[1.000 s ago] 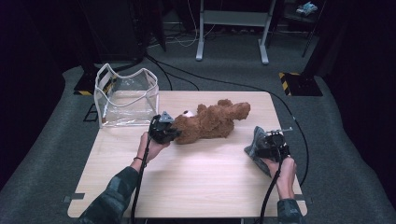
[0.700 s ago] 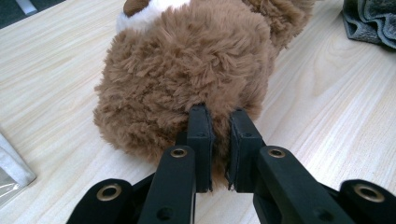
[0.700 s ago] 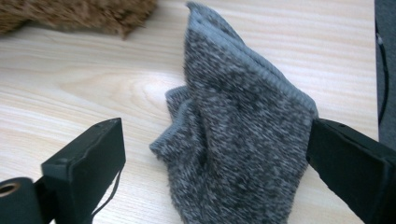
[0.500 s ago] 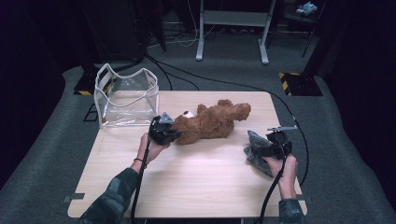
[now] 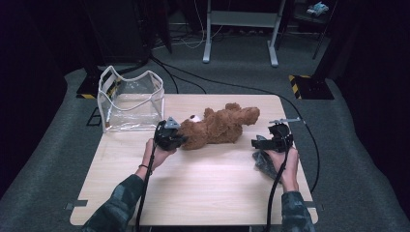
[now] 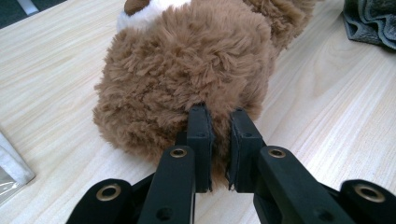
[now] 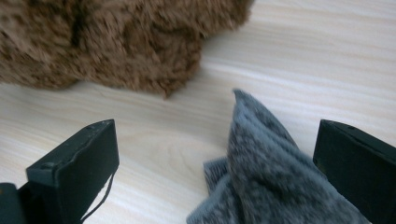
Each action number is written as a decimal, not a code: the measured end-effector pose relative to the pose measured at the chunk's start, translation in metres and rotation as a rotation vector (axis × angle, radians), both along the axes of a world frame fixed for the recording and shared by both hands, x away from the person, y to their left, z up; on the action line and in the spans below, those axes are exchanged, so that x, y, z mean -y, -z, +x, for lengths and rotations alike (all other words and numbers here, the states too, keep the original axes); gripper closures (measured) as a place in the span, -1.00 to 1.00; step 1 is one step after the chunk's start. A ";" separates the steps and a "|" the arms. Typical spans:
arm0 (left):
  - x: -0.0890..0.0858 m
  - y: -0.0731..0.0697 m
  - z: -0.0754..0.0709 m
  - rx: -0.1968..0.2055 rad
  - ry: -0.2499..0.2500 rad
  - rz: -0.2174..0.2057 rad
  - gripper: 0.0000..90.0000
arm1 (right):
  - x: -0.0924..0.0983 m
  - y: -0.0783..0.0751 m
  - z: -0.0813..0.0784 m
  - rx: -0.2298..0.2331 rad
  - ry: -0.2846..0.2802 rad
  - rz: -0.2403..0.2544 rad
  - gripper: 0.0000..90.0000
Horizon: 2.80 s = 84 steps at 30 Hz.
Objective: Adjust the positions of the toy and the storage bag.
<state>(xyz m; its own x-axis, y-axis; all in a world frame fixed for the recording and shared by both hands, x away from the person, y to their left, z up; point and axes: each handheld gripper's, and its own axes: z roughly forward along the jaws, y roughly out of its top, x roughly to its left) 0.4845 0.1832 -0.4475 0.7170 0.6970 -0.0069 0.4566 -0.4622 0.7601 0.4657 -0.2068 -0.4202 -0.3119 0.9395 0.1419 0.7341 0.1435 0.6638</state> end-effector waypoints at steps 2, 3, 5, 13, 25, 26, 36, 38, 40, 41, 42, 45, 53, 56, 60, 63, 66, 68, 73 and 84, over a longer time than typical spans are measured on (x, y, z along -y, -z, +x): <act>0.000 0.000 0.000 0.000 0.001 0.001 0.80 | -0.002 -0.002 0.006 -0.008 -0.003 0.018 -1.00; 0.000 0.000 0.000 0.001 0.003 0.000 0.80 | -0.003 -0.003 0.010 -0.005 -0.011 0.022 -1.00; 0.000 0.000 0.000 0.001 -0.001 0.001 0.80 | -0.005 -0.005 0.015 0.010 -0.014 0.019 -1.00; 0.000 0.001 0.000 -0.004 -0.002 0.003 0.81 | -0.018 -0.012 0.037 0.001 -0.033 0.021 -0.99; 0.000 0.003 0.001 -0.009 0.001 0.002 0.81 | -0.025 -0.019 0.068 0.031 -0.016 0.034 -0.73; 0.000 0.003 0.000 -0.010 0.000 0.001 0.81 | -0.026 -0.020 0.070 0.035 -0.010 0.033 -0.69; 0.000 0.004 0.000 -0.012 0.006 -0.001 0.82 | -0.027 -0.014 0.088 0.012 0.042 0.032 -0.32; -0.001 0.004 0.000 -0.008 0.008 0.002 0.83 | -0.027 -0.012 0.089 0.008 0.048 0.035 -0.26; -0.001 0.005 0.000 -0.007 0.007 -0.003 0.83 | -0.026 -0.011 0.090 0.013 0.047 0.051 -0.22; -0.001 0.005 0.000 -0.007 0.006 -0.005 0.83 | -0.028 -0.011 0.090 0.001 0.065 0.054 -0.20; -0.001 0.005 -0.001 -0.009 0.003 -0.006 0.83 | -0.027 -0.011 0.090 0.007 0.054 0.051 -0.17; -0.001 0.006 -0.001 -0.004 0.001 -0.012 0.84 | -0.026 -0.008 0.091 0.018 0.055 0.069 0.04; 0.001 0.002 -0.002 0.054 -0.015 -0.005 0.88 | -0.030 -0.012 0.089 0.100 -0.006 0.042 0.60; 0.000 -0.002 -0.001 0.083 -0.022 0.018 0.89 | -0.037 -0.022 0.084 0.160 -0.006 0.010 0.64; 0.000 -0.006 0.002 0.118 -0.038 0.019 0.89 | -0.042 -0.032 0.078 0.204 -0.009 -0.009 0.65; -0.002 -0.010 0.005 0.139 -0.048 0.025 0.89 | -0.039 -0.037 0.072 0.222 -0.017 0.009 0.66; -0.005 -0.012 0.008 0.143 -0.055 0.025 0.89 | -0.039 -0.044 0.064 0.236 -0.023 0.022 0.66; -0.007 -0.015 0.010 0.152 -0.062 0.022 0.90 | -0.040 -0.049 0.057 0.248 -0.027 0.023 0.66; -0.012 -0.027 0.014 0.180 -0.061 0.029 0.90 | -0.041 -0.060 0.036 0.293 -0.042 0.019 0.66; -0.017 -0.032 0.030 0.184 -0.066 0.076 0.89 | -0.050 -0.061 -0.004 0.300 -0.073 0.016 0.66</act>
<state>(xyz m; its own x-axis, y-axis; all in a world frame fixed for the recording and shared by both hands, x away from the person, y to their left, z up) 0.5144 0.1999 -0.4158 0.6542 0.7361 0.1737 0.3449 -0.4947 0.7977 0.4614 -0.1564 -0.3589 -0.4088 0.9114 0.0479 0.4932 0.1764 0.8519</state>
